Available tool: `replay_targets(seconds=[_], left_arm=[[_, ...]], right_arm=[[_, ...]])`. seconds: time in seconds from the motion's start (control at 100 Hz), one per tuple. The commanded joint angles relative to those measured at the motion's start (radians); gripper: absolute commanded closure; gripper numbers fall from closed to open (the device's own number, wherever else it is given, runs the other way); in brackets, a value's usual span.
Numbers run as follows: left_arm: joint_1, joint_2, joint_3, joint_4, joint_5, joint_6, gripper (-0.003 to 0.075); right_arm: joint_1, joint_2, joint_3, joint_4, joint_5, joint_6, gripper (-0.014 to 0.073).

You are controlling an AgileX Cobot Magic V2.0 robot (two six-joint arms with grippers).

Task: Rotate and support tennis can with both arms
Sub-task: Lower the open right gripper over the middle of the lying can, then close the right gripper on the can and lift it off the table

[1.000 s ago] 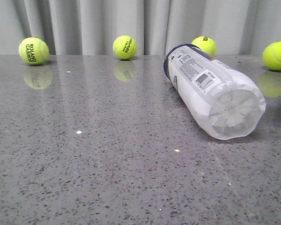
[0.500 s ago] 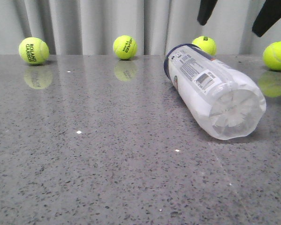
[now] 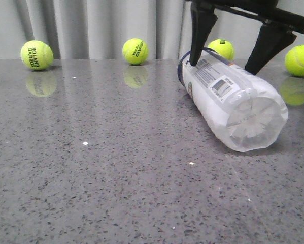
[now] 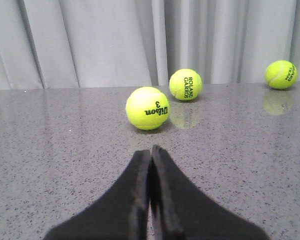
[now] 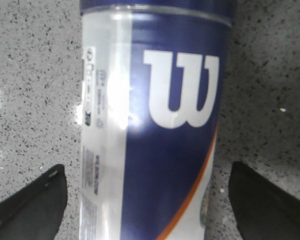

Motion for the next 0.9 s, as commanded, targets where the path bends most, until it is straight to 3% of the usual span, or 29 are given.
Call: replay_targets(seconds=[0.0, 0.44, 0.7, 0.89], left_arm=[[-0.001, -0.032, 0.044, -0.003, -0.076, -0.009, 0.074], [-0.001, -0.032, 0.044, -0.003, -0.076, -0.009, 0.074], [-0.001, -0.032, 0.044, -0.003, -0.076, -0.009, 0.074], [-0.001, -0.032, 0.044, -0.003, -0.076, -0.009, 0.074]], right_arm=[[0.009, -0.025, -0.035, 0.023, -0.013, -0.002, -0.0052], [0.042, 0.044, -0.035, 0.006, -0.016, -0.004, -0.0047], [0.042, 0.044, -0.035, 0.001, -0.012, -0.005, 0.0127], [0.042, 0.044, -0.058, 0.0, -0.002, -0.02, 0.0148]])
